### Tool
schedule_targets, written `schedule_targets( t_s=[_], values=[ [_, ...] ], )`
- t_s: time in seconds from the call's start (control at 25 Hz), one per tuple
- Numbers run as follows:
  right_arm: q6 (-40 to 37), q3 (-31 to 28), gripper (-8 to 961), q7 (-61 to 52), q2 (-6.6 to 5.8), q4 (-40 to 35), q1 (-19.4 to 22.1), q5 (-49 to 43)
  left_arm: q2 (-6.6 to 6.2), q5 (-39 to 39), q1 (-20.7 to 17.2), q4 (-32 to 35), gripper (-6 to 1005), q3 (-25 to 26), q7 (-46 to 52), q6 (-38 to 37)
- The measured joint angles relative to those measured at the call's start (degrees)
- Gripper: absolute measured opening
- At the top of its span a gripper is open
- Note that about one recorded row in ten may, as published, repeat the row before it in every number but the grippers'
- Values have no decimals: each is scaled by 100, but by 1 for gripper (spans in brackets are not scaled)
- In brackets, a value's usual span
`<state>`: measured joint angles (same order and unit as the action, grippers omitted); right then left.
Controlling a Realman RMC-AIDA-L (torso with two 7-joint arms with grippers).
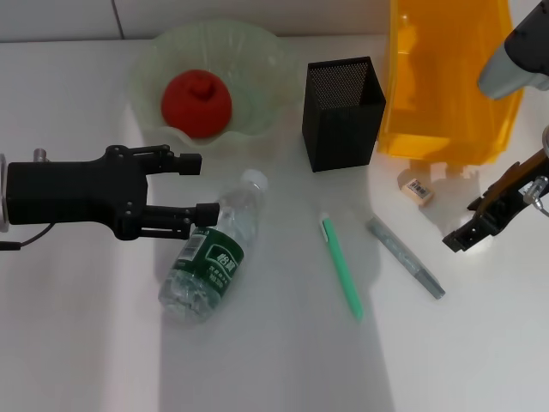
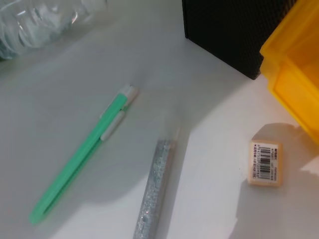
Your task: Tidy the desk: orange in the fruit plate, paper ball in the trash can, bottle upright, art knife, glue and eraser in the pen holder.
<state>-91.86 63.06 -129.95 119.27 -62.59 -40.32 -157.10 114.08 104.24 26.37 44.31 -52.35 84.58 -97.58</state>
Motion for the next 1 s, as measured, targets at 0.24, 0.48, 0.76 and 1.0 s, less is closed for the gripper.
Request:
schedule_targets(
  t_s=[0.24,0.48,0.76,1.0],
  values=[
    [124,103,681,2,0,222,-39,0,0,0,-1,-49,840,6,-43,17],
    [130,118,643,3,0,219,-16,-16,2,0,0,-56,840,6,-46,24],
    [-156,70,491,-30,0,-230,62,-6,7,0,0,-55,841,6,-47,23],
    [-977,-45,491,-502,-10,-2288,238,-2,9,-1,0,-55,841,6,-47,20]
  ],
)
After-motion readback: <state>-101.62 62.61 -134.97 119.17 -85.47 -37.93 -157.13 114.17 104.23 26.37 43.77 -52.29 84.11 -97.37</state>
